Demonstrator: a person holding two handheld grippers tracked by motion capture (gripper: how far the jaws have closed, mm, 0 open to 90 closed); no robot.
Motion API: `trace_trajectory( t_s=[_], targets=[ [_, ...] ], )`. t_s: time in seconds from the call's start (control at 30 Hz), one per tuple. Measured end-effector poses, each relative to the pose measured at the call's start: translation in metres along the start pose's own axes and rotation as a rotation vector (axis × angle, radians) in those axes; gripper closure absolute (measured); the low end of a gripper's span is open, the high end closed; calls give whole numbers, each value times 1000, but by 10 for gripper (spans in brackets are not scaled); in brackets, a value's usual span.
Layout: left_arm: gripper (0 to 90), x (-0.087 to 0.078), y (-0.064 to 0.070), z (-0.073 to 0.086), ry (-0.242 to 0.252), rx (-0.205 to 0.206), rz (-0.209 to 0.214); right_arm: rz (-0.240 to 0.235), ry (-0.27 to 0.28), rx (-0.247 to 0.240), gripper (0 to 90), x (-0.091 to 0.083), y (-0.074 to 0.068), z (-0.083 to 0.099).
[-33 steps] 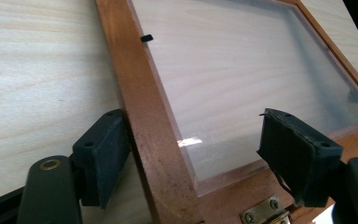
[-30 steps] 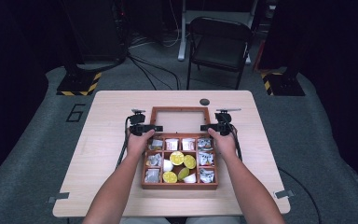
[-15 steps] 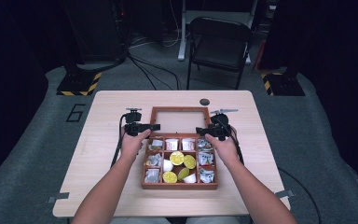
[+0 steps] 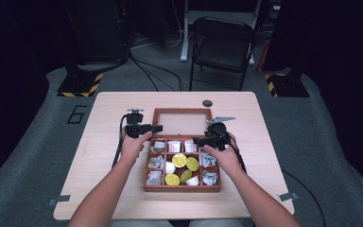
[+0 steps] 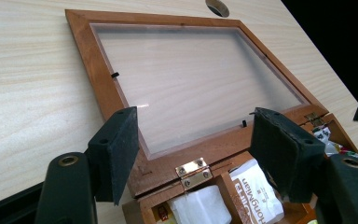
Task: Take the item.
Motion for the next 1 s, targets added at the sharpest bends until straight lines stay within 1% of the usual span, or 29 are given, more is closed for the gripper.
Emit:
trace_trajectory(
  t_s=[0.07, 0.17, 0.2, 0.27, 0.33, 0.37, 0.43, 0.53, 0.57, 0.6, 0.63, 0.67, 0.73, 0.8, 0.9, 0.93, 1.0],
  targets=[
    [330, -2, 1, -1, 6, 3, 2, -16, -8, -2, 366, 1, -5, 4],
    [334, -5, 3, -2, 20, 7, 4, -22, -21, -31, 374, 3, -12, 10],
    [334, -5, 4, -3, 23, 7, 6, -25, -23, -55, 375, 4, -13, 11],
    [335, -5, 5, -3, 24, 10, 10, -30, -25, -67, 376, 5, -18, 12],
    [335, -5, 6, -3, 30, 4, 13, -43, -29, -72, 376, 6, -23, 13],
    [335, -5, 6, -3, 23, 4, 15, -47, -29, -77, 376, 7, -24, 14],
    [335, -4, 7, -2, 18, 12, 14, -61, -30, -77, 374, 8, -27, 16],
    [334, -4, 8, -2, 17, 10, 16, -69, -38, -74, 370, 10, -29, 20],
    [334, -5, 8, -2, 18, 19, 14, -71, -38, -80, 369, 11, -29, 21],
    [334, -5, 8, -2, 18, 19, 14, -71, -38, -80, 369, 11, -29, 21],
    [334, -6, 10, -2, 16, 18, 17, -81, -43, -68, 368, 10, -31, 26],
    [334, -6, 10, -2, 16, 18, 17, -84, -45, -81, 368, 10, -32, 27],
    [334, -7, 11, -2, 15, 21, 18, -97, -52, -87, 367, 8, -36, 31],
    [334, -8, 11, -2, 17, 25, 16, -107, -53, -113, 362, 8, -41, 35],
    [334, -9, 12, -3, 20, 24, 14, -112, -64, -152, 360, 9, -47, 43],
    [334, -10, 12, -3, 24, 25, 13, -112, -72, -156, 359, 10, -49, 45],
    [334, -11, 11, -3, 26, 17, 19, -107, -77, -184, 359, 11, -52, 49]
  ],
)
Point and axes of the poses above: each handheld gripper's, and its own axes: x roughly forward along the jaws, z roughly out of its underside, y roughly to its right, the point moved 6 cm from there along x, roughly forward along the jaws, and after that the axes turned 9 degrees about x, right-handed, at the moved point
